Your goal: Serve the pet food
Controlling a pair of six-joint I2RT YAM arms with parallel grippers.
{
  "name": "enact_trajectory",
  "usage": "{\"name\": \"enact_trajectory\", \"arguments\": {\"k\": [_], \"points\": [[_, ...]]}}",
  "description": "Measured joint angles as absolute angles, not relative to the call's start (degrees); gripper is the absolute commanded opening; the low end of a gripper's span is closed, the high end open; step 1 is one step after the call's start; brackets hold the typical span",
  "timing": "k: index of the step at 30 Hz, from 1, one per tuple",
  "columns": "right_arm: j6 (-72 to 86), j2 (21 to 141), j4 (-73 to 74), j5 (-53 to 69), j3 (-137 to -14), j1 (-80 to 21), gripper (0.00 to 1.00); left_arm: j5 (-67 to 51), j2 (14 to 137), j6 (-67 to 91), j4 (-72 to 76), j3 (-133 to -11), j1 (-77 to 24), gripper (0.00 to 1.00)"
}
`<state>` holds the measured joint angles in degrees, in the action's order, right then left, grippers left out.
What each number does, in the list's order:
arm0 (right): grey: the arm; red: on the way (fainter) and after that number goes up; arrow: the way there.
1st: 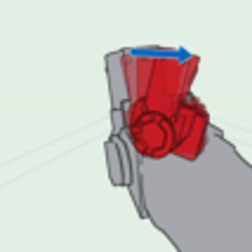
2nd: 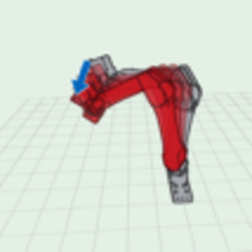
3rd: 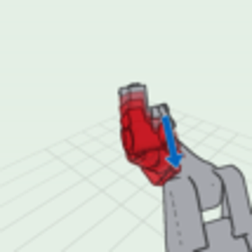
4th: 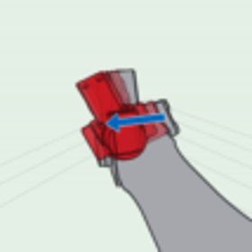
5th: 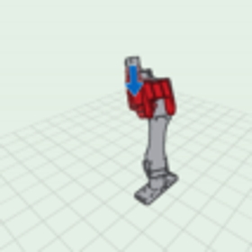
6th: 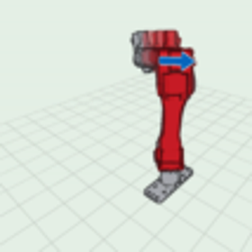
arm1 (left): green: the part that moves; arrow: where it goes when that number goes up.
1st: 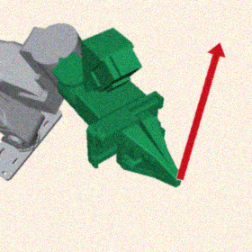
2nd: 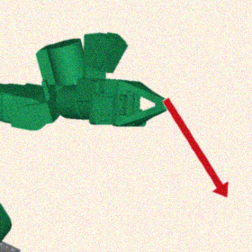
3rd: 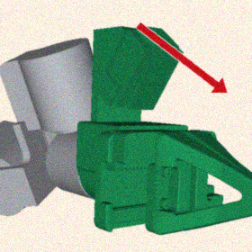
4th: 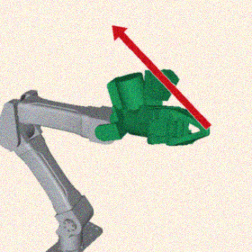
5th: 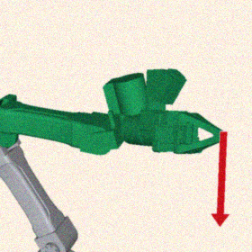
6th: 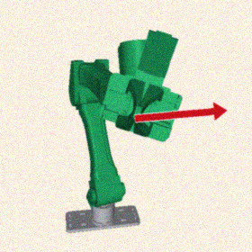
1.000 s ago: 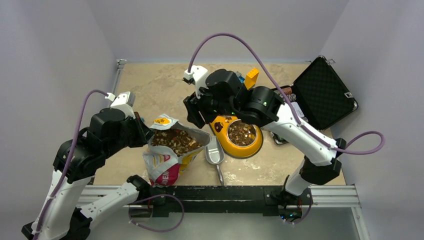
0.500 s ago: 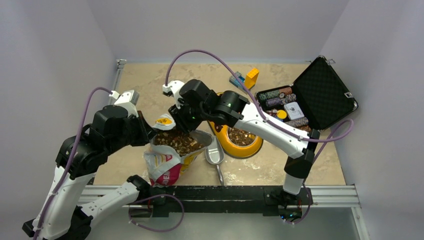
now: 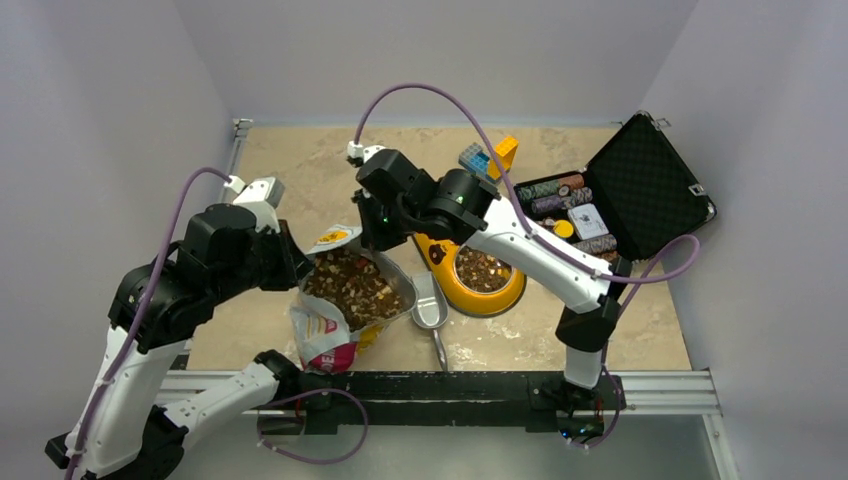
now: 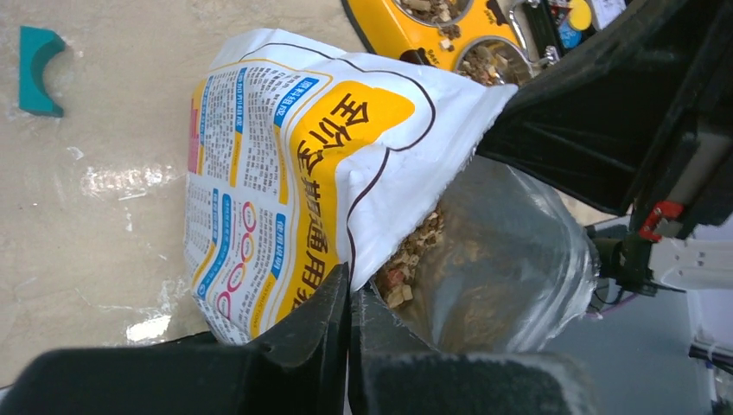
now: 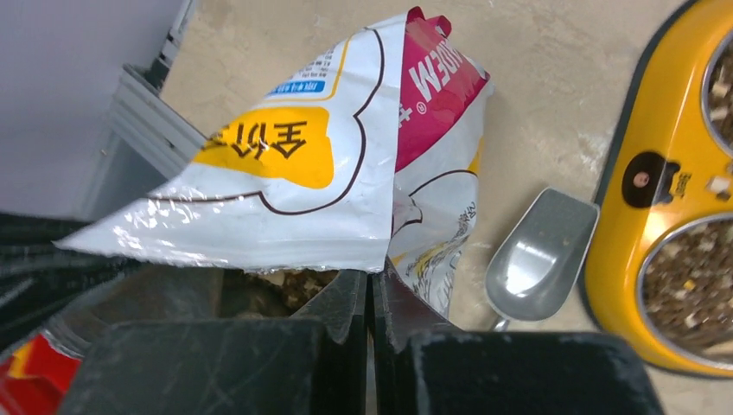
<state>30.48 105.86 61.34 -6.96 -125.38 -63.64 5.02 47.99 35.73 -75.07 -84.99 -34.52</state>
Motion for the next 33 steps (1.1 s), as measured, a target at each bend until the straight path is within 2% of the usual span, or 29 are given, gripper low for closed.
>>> {"name": "enact_trajectory", "arguments": {"k": [4,7,8,12,19,27,31,33], "points": [[40.1,105.9,65.5,-6.4,-127.6,-61.0,0.00,2.2,48.9,34.7,-74.7,-88.2,-34.5,0.29],[48.2,103.7,65.1,-5.7,-122.8,-57.4,0.00,-0.8,48.2,34.2,-71.9,-89.3,-34.6,0.40],[50.9,102.8,65.1,-5.2,-120.6,-56.5,0.00,-1.8,47.9,33.8,-71.7,-89.7,-34.6,0.49],[58.7,100.2,63.9,-4.0,-117.2,-54.9,0.00,-3.9,49.4,31.4,-73.0,-94.0,-34.6,0.74],[65.2,99.7,61.5,-3.7,-115.6,-55.1,0.00,-2.6,56.6,23.8,-75.9,-101.6,-34.6,0.98],[70.4,98.5,63.3,-6.2,-114.7,-55.2,0.00,-5.7,66.1,14.9,-76.1,-106.0,-33.6,1.00],[71.4,98.6,65.0,-7.0,-115.6,-55.4,0.00,-14.3,70.2,12.6,-74.6,-103.9,-32.3,0.96],[71.6,99.0,66.3,-7.4,-116.5,-55.4,0.00,-18.9,70.7,12.4,-73.2,-101.1,-32.2,1.00]]}}
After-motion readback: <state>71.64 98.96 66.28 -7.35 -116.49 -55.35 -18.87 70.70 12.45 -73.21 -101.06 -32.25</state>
